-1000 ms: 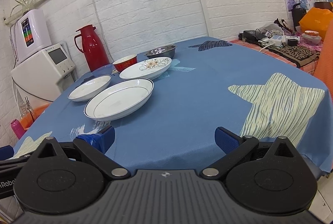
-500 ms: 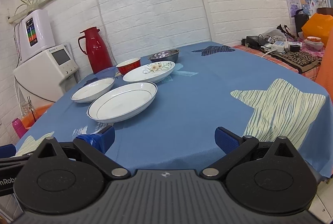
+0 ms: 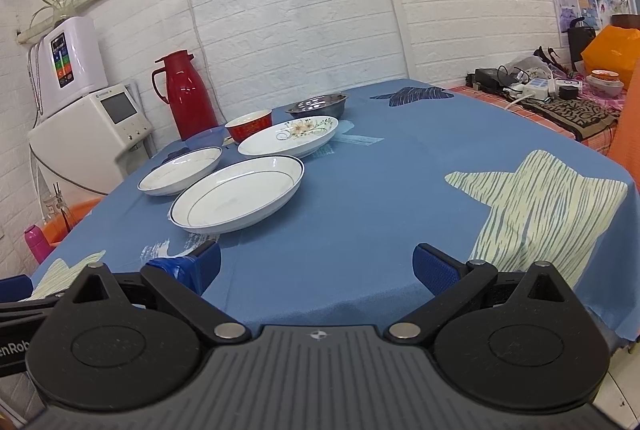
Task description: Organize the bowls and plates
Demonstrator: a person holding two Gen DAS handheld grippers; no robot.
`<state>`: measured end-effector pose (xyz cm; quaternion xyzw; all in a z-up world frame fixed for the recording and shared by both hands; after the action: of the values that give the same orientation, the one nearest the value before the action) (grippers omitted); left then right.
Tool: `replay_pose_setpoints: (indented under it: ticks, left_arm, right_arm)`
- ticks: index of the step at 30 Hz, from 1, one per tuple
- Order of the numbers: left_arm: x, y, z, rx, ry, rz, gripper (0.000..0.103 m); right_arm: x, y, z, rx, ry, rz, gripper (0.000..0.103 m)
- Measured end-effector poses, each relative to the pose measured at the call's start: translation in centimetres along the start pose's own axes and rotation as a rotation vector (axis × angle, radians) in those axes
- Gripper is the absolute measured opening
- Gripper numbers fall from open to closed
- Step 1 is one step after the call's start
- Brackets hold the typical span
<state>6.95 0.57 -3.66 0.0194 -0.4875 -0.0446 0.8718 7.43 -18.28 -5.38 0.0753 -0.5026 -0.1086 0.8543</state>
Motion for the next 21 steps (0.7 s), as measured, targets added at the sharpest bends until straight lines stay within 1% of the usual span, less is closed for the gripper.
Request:
replay_pose_setpoints:
  ticks: [4,8,10,13,17,21]
  left_arm:
    - [0.1,-0.1,-0.3,0.000,0.002,-0.001,0.095]
    - [0.4,0.2,-1.4,-0.001,0.015,0.001,0.095]
    - [0.5,0.6,-2.3,0.002,0.027,0.012,0.095]
    - [0.8,1.3,-4.0,0.004,0.070,0.034,0.095]
    - [1.9,2.4,-6.2,0.010,0.111,0.065,0.095]
    - [3.3,3.6,-7.5,0.023,0.130,0.086,0.095]
  right_arm:
    - [0.0,-0.1,0.0,-0.001,0.004,0.002,0.090]
    - [-0.2,-0.4,-0.5,-0.016,0.013,0.010,0.090]
    - [-0.5,-0.6,-1.2,-0.034,0.038,0.025,0.090]
    - [-0.7,-0.9,-2.5,-0.036,0.077,0.010,0.090]
    - [0.2,-1.0,-3.9,-0.050,0.103,-0.003,0.090]
    - [1.7,-0.4,-5.0,-0.049,0.113,0.010,0.090]
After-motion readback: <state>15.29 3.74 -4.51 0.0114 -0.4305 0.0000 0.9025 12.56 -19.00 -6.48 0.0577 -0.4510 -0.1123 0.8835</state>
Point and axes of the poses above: each gripper's, at about its wrist camera, not at the fingertips, and z roughly against the way its jaws point, y to its left, x to its top, the point moved 8 cm from there along -z, roughly the way its jaws point, and after that the axes turned 6 degrees about y, right-handed, at the moved point
